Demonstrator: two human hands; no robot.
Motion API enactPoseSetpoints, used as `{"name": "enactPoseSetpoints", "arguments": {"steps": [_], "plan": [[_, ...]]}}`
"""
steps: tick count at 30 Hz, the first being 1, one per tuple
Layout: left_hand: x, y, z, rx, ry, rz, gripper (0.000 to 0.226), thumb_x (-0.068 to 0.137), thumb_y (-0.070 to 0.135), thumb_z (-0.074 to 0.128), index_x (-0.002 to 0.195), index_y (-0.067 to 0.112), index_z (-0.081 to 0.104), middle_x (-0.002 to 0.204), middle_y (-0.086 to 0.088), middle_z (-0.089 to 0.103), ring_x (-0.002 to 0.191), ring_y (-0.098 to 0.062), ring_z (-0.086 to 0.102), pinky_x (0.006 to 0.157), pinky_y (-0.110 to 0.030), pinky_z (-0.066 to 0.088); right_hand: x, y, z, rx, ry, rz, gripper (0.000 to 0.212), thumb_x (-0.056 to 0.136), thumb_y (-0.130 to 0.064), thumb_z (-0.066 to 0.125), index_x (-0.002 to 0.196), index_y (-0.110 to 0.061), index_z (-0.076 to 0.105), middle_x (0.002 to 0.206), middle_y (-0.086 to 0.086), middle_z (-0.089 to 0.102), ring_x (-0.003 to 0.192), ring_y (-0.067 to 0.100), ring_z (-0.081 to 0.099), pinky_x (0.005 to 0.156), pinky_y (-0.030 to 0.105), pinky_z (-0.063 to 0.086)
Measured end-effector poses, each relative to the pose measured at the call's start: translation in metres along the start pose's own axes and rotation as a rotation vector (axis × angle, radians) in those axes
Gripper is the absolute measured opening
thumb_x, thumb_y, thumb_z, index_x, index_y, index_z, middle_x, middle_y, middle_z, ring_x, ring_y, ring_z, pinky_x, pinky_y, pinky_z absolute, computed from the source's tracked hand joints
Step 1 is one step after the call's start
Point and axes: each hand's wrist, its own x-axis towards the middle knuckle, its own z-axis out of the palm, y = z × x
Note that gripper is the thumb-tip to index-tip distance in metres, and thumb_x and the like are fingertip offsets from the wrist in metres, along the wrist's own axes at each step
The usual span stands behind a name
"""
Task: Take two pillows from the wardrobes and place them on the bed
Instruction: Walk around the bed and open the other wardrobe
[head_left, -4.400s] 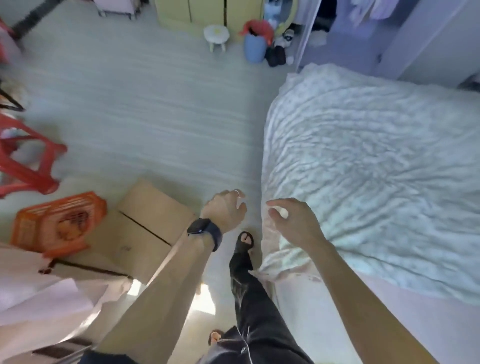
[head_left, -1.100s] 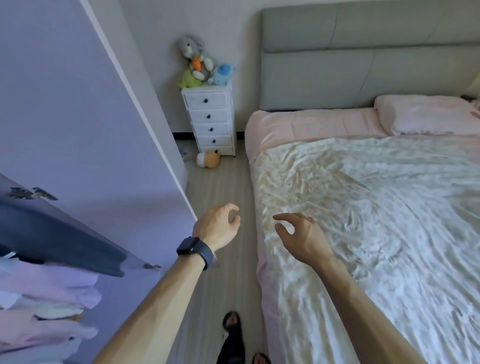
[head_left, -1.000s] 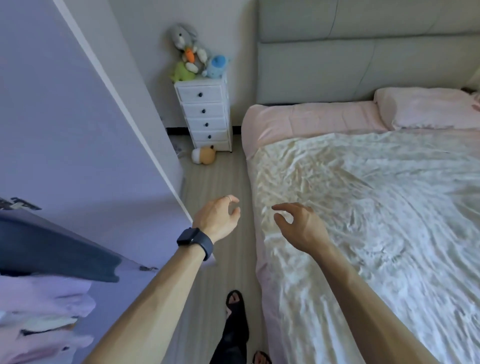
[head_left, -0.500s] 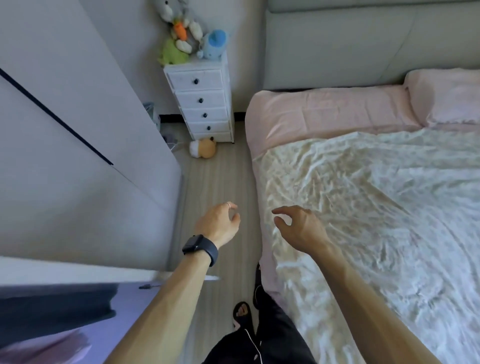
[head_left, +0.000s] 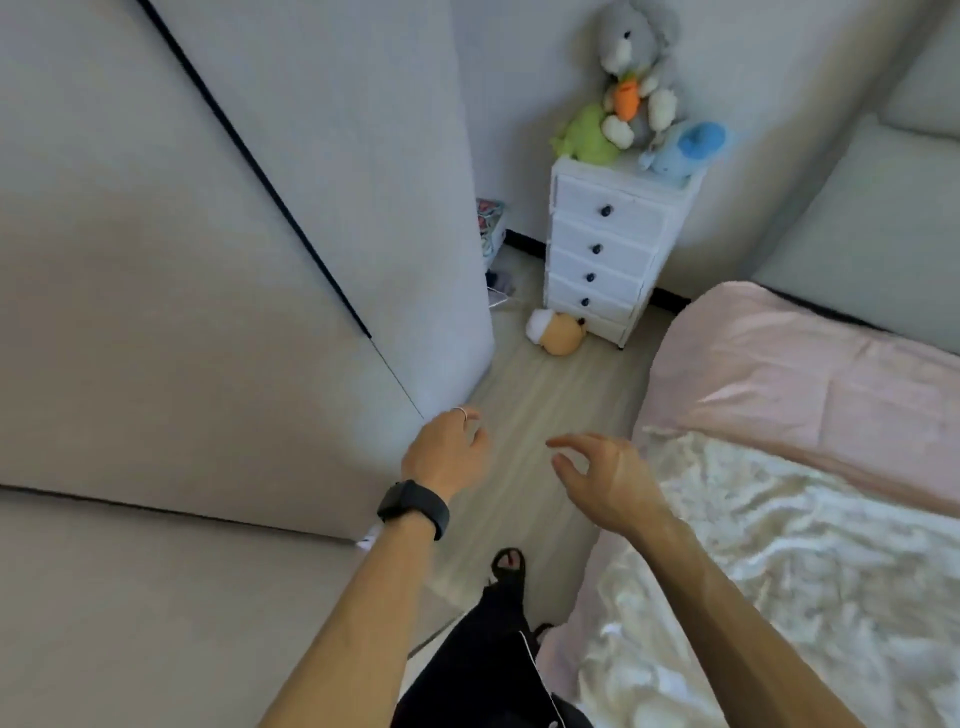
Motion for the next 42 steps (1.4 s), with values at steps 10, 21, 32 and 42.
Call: {"name": "enactPoseSetpoints", "arguments": {"steps": [10, 21, 32, 42], "plan": [[0.073, -0.031, -0.081, -0.09, 0.297, -0.209, 0.036, 0.099, 0.034, 0.047, 0.133, 0.027, 0.056, 0.133, 0.003, 0.06, 0.115, -0.019, 0.059, 0.092, -0.039, 0.053, 0.181, -0.112, -0.03, -0.154, -0.178, -0.462, 0.03, 0.1, -0.033, 0.054, 0.128, -0.029, 0.064, 0.134, 0.0, 0.061, 0.118, 0.022, 0.058, 0.095, 0.03, 0.044], [0.109, -0.008, -0.152, -0.087, 0.682, -0.381, 0.034, 0.099, 0.039, 0.047, 0.132, 0.034, 0.056, 0.136, 0.012, 0.057, 0.12, -0.013, 0.055, 0.091, -0.033, 0.051, 0.277, -0.216, -0.058, -0.109, -0.166, -0.924, 0.028, 0.097, -0.028, 0.058, 0.123, -0.032, 0.067, 0.135, -0.006, 0.059, 0.123, 0.023, 0.051, 0.098, 0.032, 0.044], [0.102, 0.098, -0.317, 0.228, 1.715, -0.257, 0.032, 0.089, 0.031, 0.066, 0.12, 0.024, 0.066, 0.129, 0.0, 0.056, 0.121, -0.021, 0.049, 0.089, -0.041, 0.051, 0.323, -0.366, -0.19, 0.326, 0.365, -1.581, 0.021, 0.089, -0.018, 0.065, 0.108, -0.019, 0.075, 0.128, 0.002, 0.061, 0.12, 0.025, 0.053, 0.094, 0.035, 0.05], [0.108, 0.137, -0.404, 0.329, 1.776, -0.269, 0.022, 0.097, 0.036, 0.052, 0.101, 0.015, 0.054, 0.16, -0.02, 0.018, 0.149, -0.049, -0.002, 0.103, -0.078, 0.023, 0.337, -0.454, -0.213, 0.192, 1.001, -1.578, 0.058, 0.093, -0.045, 0.055, 0.149, -0.034, 0.044, 0.159, 0.007, 0.036, 0.149, 0.029, 0.031, 0.117, 0.056, 0.027]]}}
